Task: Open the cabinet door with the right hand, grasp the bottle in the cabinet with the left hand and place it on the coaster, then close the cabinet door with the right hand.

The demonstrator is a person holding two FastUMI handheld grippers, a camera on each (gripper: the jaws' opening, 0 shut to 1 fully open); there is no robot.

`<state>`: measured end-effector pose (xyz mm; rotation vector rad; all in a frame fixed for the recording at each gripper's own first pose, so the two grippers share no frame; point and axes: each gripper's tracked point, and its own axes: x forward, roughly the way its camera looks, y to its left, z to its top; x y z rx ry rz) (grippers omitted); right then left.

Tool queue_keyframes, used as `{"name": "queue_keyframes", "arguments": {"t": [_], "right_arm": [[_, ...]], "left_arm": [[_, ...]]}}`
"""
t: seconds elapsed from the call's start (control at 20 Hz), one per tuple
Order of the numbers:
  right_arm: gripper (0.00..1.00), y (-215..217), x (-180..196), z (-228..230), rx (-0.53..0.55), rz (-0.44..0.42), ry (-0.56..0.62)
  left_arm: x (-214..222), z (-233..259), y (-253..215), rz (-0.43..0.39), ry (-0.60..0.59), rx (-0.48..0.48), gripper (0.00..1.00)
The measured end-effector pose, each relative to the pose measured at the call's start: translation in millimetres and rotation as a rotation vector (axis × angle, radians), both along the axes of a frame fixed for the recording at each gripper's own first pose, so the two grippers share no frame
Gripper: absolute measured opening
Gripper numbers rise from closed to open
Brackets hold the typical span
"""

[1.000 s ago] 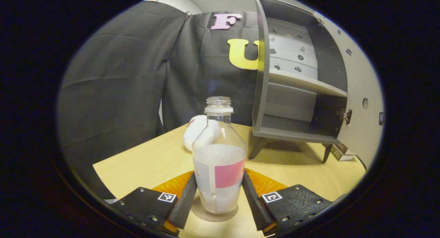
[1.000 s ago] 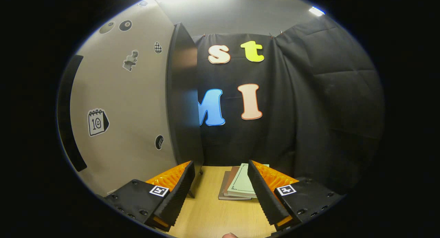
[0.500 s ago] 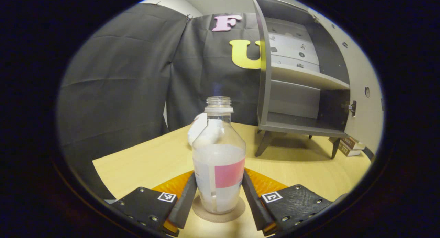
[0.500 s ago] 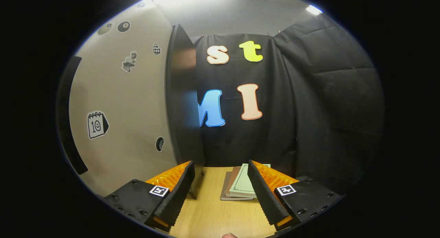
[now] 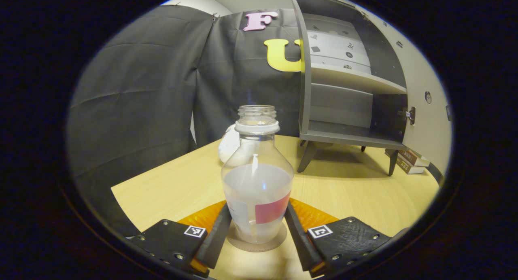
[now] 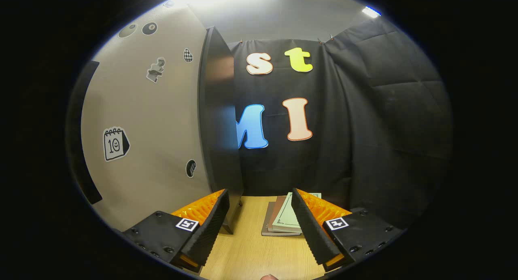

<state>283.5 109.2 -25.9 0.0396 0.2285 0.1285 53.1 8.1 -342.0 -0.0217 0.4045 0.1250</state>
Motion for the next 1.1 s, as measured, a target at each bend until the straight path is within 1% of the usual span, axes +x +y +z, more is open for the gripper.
{"name": "queue_keyframes", "arguments": {"t": [0.05,0.15,0.25,0.35,0.4,0.45,0.5,0.55,0.75,0.85,0.9,0.95,1.1], "right_arm": [[0.98,0.4,-0.3,0.4,0.000,0.001,-0.002],[0.98,-0.5,-0.6,0.1,-0.001,-0.001,-0.002],[0.98,-0.8,-0.4,0.5,0.001,-0.002,-0.003],[0.98,-0.4,-1.6,0.8,0.006,-0.006,-0.004],[0.98,0.9,-0.7,0.0,0.015,-0.006,0.000],[0.98,2.3,-0.6,-2.2,0.023,-0.003,0.010],[0.98,4.6,-0.5,-2.0,0.031,0.002,0.019],[0.98,6.1,-0.8,-1.5,0.035,0.008,0.023],[0.98,10.6,-0.8,6.4,0.043,0.017,0.023],[0.98,12.8,-0.7,14.7,0.052,0.021,0.012],[0.98,14.4,-1.3,17.7,0.053,0.025,0.011],[0.98,15.8,-2.7,19.7,0.053,0.025,0.011],[0.98,20.1,-5.8,29.0,0.038,0.023,0.007]], "left_arm": [[0.8,1.2,0.2,0.009,0.000,0.006,0.83],[2.2,7.8,1.5,0.020,-0.006,0.020,0.83],[3.1,18.0,-1.2,0.011,-0.022,0.027,0.83],[0.4,29.6,-2.7,0.000,-0.041,0.033,0.80],[-0.5,35.3,-4.2,-0.001,-0.048,0.037,0.82],[-1.6,42.3,-4.1,0.002,-0.052,0.043,0.80],[-3.8,46.8,-4.2,0.006,-0.055,0.051,0.80],[-4.4,55.0,-3.9,0.011,-0.061,0.056,0.82],[-4.8,102.0,-3.5,0.024,-0.095,0.067,0.82],[-7.4,137.3,-1.6,0.026,-0.133,0.102,0.82],[-6.9,157.4,0.0,0.022,-0.157,0.121,0.82],[-5.4,175.3,0.7,0.016,-0.179,0.132,0.80],[1.1,221.8,-0.8,-0.014,-0.224,0.118,0.80]]}}
